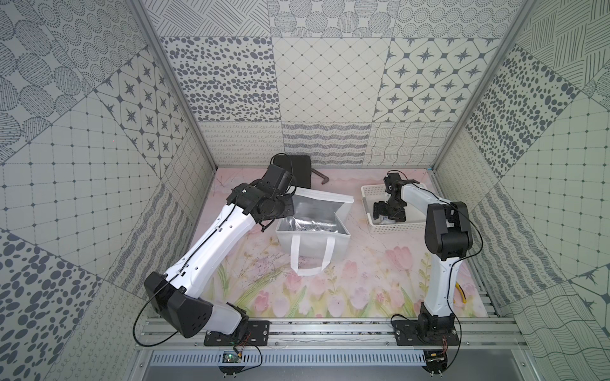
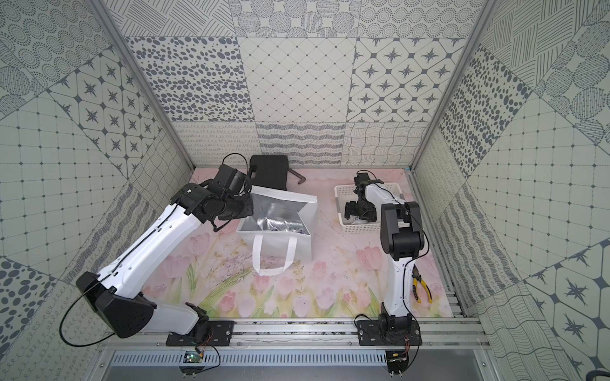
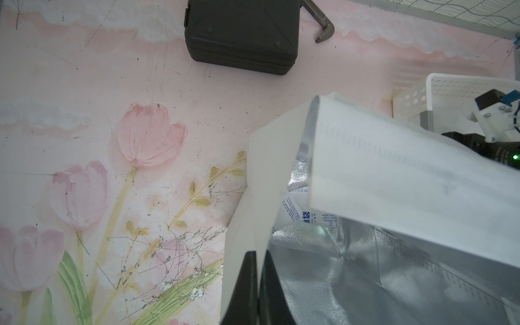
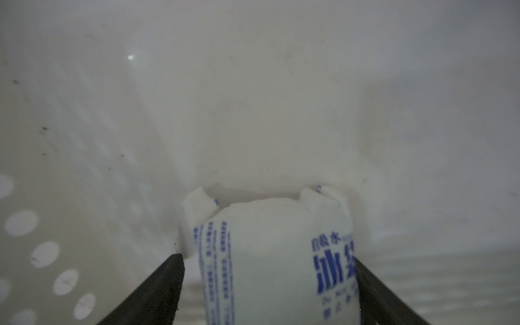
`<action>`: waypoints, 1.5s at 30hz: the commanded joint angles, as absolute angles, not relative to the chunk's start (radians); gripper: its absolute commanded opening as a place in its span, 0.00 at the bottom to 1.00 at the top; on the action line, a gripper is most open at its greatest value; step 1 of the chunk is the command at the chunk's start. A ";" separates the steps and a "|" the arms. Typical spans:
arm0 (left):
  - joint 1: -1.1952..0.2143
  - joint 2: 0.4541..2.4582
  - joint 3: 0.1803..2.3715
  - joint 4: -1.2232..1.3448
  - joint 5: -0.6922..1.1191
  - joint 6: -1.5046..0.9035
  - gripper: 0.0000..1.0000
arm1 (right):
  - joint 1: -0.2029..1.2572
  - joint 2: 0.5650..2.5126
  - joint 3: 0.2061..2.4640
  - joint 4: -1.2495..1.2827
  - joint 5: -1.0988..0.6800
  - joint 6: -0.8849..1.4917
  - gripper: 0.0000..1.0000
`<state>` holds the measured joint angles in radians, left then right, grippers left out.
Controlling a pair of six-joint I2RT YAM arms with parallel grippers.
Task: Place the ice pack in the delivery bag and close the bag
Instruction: Pick up the ice pack from the center of the board, then place the ice pack in the bin.
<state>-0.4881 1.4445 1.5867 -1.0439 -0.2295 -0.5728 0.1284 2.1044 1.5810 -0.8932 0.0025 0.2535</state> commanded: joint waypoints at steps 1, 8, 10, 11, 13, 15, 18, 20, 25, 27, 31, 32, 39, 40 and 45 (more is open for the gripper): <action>-0.484 1.433 1.581 -1.035 -0.216 -0.564 0.00 | 0.131 2.147 1.599 -0.881 -0.012 0.252 0.77; -0.483 1.436 1.582 -1.034 -0.214 -0.564 0.00 | 0.126 2.073 1.575 -0.863 -0.066 0.281 0.54; -0.482 1.438 1.584 -1.031 -0.211 -0.563 0.00 | 0.123 2.033 1.563 -0.852 -0.063 0.287 0.50; -0.483 1.440 1.587 -1.031 -0.209 -0.563 0.00 | 0.119 2.010 1.558 -0.849 -0.069 0.291 0.47; -0.484 1.444 1.592 -1.031 -0.207 -0.560 0.00 | 0.108 1.966 1.557 -0.848 -0.092 0.302 0.45; -0.483 1.448 1.597 -1.031 -0.204 -0.558 0.00 | 0.101 1.911 1.566 -0.848 -0.127 0.313 0.45; -0.483 1.456 1.604 -1.032 -0.206 -0.554 0.00 | 0.106 1.818 1.588 -0.844 -0.175 0.298 0.43; -0.482 1.461 1.611 -1.033 -0.201 -0.552 0.00 | 0.113 1.763 1.601 -0.816 -0.213 0.289 0.42; -0.483 1.472 1.629 -1.031 -0.192 -0.546 0.00 | 0.180 1.673 1.680 -0.754 -0.331 0.241 0.43; -0.482 1.476 1.637 -1.035 -0.192 -0.545 0.00 | 0.248 1.656 1.736 -0.746 -0.324 0.195 0.43; -0.483 1.477 1.638 -1.036 -0.190 -0.543 0.00 | 0.373 1.646 1.814 -0.697 -0.371 0.133 0.42; -0.483 1.477 1.638 -1.037 -0.190 -0.544 0.00 | 0.409 1.644 1.831 -0.684 -0.387 0.113 0.42; -0.482 1.487 1.649 -1.041 -0.184 -0.548 0.00 | 0.588 1.669 1.881 -0.675 -0.475 0.026 0.40; -0.482 1.487 1.651 -1.042 -0.184 -0.548 0.00 | 0.611 1.669 1.875 -0.682 -0.467 0.006 0.40; -0.482 1.497 1.658 -1.037 -0.174 -0.545 0.00 | 0.679 1.659 1.814 -0.699 -0.456 -0.062 0.40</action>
<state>-0.4881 1.4872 1.6344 -1.0412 -0.1860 -0.5568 0.6617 1.6741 1.8378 -0.7357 -0.4419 0.0040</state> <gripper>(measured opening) 0.056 0.616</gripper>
